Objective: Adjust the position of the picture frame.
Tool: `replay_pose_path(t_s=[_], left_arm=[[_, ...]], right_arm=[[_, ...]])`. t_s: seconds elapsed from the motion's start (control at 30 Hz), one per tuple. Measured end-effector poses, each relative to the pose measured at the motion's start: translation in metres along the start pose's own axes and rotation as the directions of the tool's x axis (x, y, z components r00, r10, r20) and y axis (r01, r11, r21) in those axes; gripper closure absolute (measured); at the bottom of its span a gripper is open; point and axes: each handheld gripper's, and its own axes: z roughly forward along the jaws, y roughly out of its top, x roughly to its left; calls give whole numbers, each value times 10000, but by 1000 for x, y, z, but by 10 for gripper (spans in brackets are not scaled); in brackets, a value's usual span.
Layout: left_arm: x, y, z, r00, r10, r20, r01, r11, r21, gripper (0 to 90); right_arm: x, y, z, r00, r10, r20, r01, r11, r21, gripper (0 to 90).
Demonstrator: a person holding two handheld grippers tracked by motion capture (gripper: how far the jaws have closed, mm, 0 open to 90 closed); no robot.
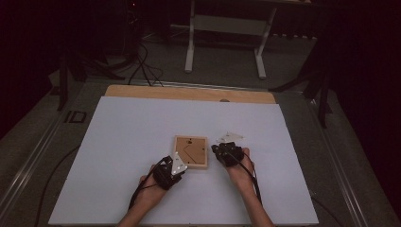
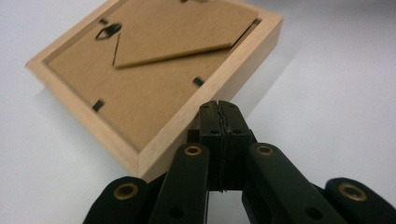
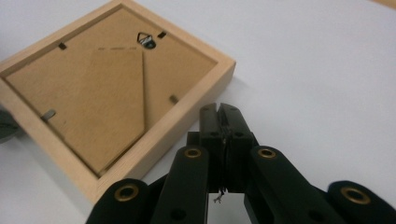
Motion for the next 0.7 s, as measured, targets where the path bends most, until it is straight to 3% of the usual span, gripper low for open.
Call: replay_pose_path(t_s=[0.3,0.43,0.53,0.57,0.7], left_arm=[[14,-6,-1,9980,-549,-316,558,9980,292,894],[18,-7,-2,9965,-675,-492,692,9971,327,894],[21,-8,-2,9944,-868,-604,890,9954,358,895],[27,-10,-2,9911,-1143,-677,1171,9924,388,895],[35,-12,-2,9857,-1489,-792,1519,9878,339,895]], right_arm=[[-4,20,19,9999,-99,41,100,9997,-242,897],[-8,26,30,9999,143,74,-140,9990,-413,898],[-11,29,33,9994,328,96,-323,9982,-497,898],[-12,31,34,9992,373,113,-366,9981,-503,898],[-20,37,43,9977,629,238,-619,9973,-393,898]])
